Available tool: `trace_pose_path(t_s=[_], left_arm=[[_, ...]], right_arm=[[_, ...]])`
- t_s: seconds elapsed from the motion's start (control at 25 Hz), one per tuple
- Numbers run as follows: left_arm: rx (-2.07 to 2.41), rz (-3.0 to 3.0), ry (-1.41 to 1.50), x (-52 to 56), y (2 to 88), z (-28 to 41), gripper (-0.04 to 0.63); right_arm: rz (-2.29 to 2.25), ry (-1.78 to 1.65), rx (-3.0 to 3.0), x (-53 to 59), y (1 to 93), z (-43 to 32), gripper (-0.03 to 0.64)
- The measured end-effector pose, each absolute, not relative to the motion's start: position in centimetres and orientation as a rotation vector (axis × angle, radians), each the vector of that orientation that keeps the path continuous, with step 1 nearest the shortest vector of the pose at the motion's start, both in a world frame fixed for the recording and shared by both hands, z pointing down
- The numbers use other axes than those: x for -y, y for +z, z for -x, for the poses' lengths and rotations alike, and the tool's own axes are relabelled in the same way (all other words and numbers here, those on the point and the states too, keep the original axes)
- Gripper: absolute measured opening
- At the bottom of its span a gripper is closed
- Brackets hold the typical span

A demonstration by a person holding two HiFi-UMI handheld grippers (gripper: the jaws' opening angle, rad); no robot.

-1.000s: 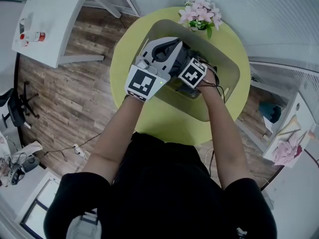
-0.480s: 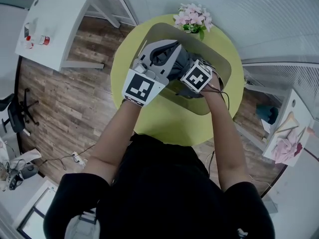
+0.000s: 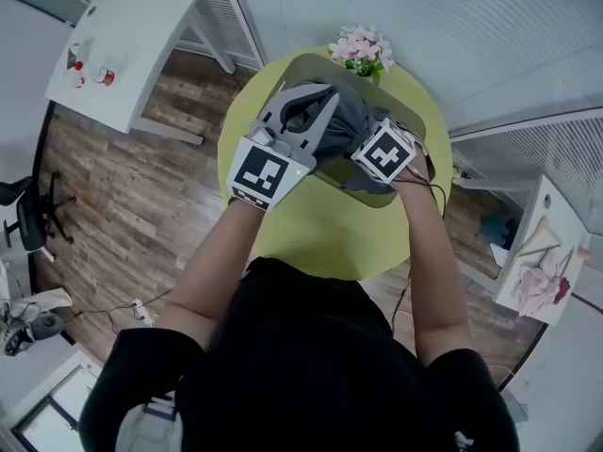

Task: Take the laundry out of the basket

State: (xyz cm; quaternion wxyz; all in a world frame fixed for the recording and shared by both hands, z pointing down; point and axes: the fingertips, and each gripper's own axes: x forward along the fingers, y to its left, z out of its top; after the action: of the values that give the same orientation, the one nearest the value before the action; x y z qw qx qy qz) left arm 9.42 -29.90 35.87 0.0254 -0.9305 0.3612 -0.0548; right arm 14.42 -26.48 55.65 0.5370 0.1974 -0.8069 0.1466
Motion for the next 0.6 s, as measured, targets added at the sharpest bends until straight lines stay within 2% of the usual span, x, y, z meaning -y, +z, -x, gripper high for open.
trace_pose_path(t_s=[0.6], left_arm=[[-1.204, 2.776, -0.191, 23.4, 31.1, -9.2, 0.011]], right_arm=[[-0.52, 0.245, 1.969, 23.3, 47.5, -15.0, 0.391]])
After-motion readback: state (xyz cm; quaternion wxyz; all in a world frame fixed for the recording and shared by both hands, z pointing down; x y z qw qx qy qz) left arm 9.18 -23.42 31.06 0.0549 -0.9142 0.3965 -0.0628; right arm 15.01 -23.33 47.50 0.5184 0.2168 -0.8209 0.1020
